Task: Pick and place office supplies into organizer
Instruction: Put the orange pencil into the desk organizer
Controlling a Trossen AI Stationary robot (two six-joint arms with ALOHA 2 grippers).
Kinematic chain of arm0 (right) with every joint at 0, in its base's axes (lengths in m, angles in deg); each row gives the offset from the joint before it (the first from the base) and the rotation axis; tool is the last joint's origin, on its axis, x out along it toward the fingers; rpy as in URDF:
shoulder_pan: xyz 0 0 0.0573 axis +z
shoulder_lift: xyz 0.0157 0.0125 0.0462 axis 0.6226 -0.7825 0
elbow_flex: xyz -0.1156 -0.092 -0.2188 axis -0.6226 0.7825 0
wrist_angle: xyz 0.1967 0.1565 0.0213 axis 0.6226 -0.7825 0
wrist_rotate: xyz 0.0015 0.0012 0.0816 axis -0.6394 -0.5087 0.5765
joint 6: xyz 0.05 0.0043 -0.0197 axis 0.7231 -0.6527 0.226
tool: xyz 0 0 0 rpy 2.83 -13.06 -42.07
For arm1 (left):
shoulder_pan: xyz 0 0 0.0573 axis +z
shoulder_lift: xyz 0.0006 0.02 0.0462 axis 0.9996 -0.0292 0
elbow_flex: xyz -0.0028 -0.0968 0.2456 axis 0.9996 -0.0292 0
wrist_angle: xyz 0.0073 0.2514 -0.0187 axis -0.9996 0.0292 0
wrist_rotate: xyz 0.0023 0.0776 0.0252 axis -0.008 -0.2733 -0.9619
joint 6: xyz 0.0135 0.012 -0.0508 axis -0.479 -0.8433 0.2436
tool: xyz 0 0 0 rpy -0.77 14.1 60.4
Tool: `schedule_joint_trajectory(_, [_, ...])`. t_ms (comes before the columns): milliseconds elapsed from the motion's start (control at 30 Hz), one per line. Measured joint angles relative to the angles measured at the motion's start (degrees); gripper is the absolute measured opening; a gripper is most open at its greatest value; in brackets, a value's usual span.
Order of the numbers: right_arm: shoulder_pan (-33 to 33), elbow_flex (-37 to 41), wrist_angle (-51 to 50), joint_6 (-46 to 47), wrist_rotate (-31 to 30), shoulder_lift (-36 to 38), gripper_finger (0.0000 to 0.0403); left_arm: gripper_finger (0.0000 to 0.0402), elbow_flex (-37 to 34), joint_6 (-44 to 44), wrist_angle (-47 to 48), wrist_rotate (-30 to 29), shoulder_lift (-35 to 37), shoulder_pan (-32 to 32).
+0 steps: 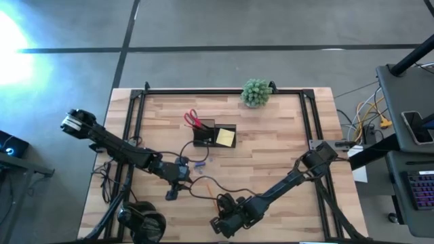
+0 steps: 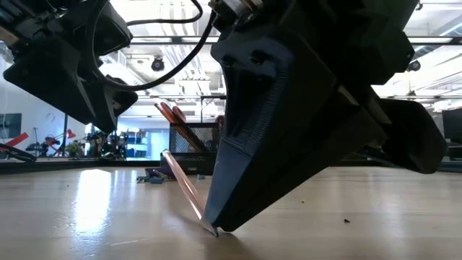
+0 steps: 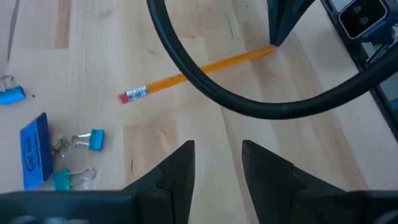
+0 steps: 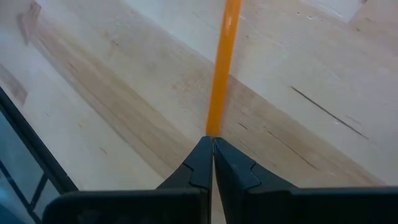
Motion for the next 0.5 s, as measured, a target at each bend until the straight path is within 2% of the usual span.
schedule_joint_trajectory(100, [0.00,0.00,-0.02,0.02,0.00,0.00,0.0008,0.0118,0.00,-3.52,-0.01,-0.11,0.00,0.45])
schedule_joint_trajectory(300, [0.00,0.02,-0.04,0.18,0.00,0.02,0.0008,0.0118,0.00,-16.73,-0.82,-0.31,-0.26,3.44])
schedule_joint_trajectory(500, [0.00,0.02,-0.07,0.30,0.00,0.02,0.0008,0.0118,0.00,-22.44,-6.86,1.52,-5.03,8.06])
